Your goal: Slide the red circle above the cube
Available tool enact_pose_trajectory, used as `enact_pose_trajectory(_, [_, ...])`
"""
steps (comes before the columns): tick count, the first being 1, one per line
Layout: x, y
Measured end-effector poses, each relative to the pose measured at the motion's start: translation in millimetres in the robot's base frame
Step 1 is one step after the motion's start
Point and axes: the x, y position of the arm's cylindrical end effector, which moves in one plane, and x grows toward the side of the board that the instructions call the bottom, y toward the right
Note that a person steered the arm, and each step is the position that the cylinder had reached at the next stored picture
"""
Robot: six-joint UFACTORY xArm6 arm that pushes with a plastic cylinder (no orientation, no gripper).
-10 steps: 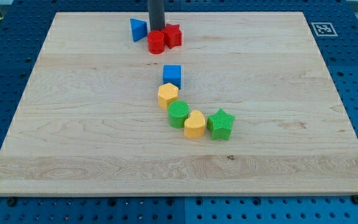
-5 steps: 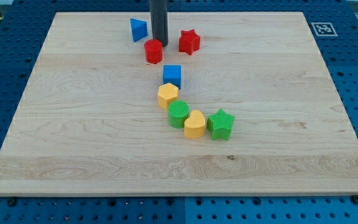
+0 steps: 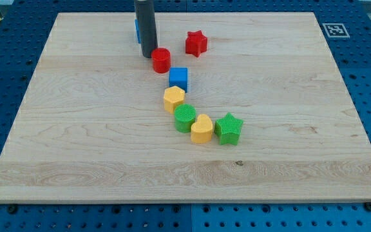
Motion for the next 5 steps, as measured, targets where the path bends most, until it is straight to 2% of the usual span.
enact_pose_trajectory(3, [26,-1])
enact_pose_trajectory(5, [27,32])
